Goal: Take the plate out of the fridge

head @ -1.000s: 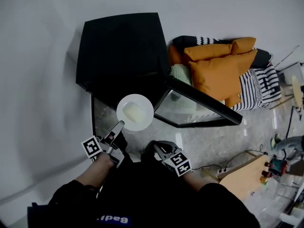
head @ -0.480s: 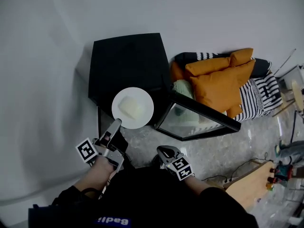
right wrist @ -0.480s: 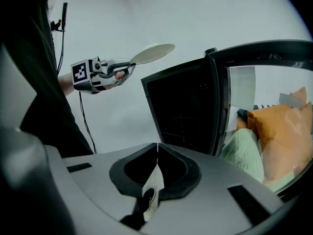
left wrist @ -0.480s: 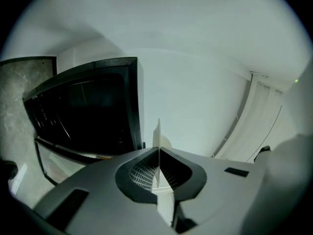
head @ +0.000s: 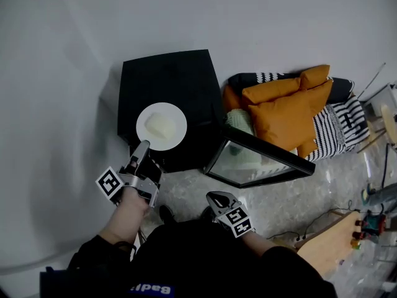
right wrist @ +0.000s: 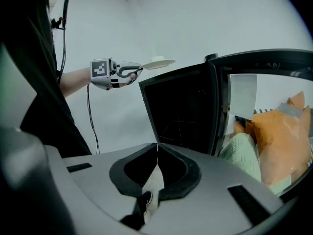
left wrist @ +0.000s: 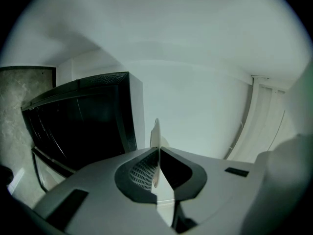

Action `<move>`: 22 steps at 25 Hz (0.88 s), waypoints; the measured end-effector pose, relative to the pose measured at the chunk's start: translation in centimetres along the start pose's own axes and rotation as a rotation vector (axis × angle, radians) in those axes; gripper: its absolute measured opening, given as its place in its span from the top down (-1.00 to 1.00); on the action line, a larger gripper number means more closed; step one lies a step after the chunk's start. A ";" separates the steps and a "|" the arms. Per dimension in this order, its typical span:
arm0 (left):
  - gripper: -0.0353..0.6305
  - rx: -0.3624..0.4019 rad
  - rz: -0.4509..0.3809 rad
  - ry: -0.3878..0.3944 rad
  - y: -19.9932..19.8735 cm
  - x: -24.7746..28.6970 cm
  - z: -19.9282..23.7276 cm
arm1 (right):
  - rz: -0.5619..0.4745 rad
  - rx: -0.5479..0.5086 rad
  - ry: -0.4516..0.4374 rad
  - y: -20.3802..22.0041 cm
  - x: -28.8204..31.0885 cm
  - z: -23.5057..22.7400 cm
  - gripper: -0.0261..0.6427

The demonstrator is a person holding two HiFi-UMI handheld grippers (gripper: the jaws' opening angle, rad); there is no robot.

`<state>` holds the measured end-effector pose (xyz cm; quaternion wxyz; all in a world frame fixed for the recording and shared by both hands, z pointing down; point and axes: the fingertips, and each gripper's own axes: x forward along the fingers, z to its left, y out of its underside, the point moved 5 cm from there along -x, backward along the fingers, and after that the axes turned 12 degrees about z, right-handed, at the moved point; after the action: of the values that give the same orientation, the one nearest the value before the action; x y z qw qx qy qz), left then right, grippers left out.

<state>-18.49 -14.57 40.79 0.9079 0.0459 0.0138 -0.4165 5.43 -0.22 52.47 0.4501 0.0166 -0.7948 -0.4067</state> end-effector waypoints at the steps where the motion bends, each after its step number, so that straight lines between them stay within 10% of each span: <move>1: 0.84 -0.005 -0.011 0.002 -0.3 0.2 0.1 | 0.001 0.002 0.003 0.0 -0.1 -0.1 0.89; 22: 0.82 -0.088 -0.122 -0.036 -1.5 3.2 2.0 | 0.013 -0.001 0.011 -0.5 -0.9 -2.4 0.89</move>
<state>-17.57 -18.09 42.45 0.8821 -0.0026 0.0188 -0.4707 7.52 -1.70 52.19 0.4571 0.0132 -0.7923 -0.4039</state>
